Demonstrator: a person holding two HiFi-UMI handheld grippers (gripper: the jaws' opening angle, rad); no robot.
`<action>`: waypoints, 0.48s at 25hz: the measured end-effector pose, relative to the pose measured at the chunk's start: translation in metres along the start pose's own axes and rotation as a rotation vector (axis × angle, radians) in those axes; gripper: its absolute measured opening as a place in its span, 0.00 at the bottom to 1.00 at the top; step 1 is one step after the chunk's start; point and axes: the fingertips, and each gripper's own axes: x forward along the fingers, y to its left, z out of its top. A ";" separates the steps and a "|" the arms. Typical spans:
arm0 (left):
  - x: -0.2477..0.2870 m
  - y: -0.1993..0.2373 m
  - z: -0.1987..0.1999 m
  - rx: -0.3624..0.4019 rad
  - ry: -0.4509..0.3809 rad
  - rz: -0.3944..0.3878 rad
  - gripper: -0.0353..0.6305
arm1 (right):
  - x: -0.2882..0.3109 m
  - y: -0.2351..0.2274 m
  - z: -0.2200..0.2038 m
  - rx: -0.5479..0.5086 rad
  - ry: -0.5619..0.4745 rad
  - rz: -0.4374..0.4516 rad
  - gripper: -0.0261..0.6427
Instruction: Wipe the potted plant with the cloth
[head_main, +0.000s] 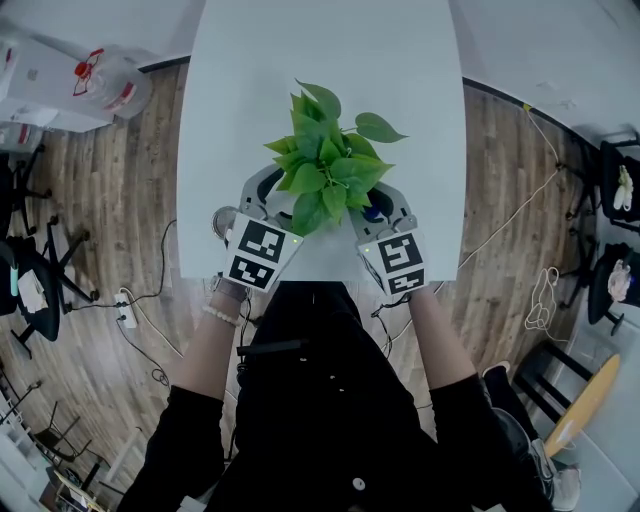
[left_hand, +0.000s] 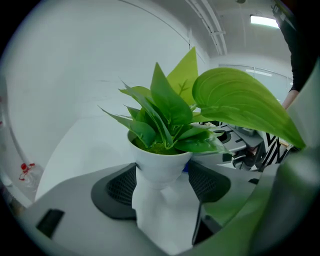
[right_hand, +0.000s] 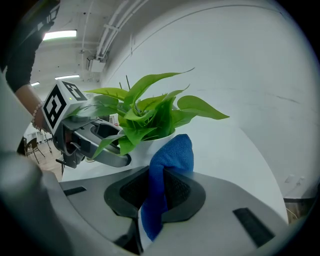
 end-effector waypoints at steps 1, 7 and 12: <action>-0.001 -0.001 0.000 -0.008 0.004 0.013 0.56 | -0.002 0.003 -0.002 0.001 0.002 0.001 0.17; -0.006 -0.007 -0.005 -0.061 0.018 0.087 0.56 | -0.012 0.028 -0.005 0.004 0.002 0.032 0.17; -0.009 -0.018 -0.007 -0.063 0.035 0.089 0.56 | -0.018 0.035 -0.006 0.029 -0.003 0.038 0.17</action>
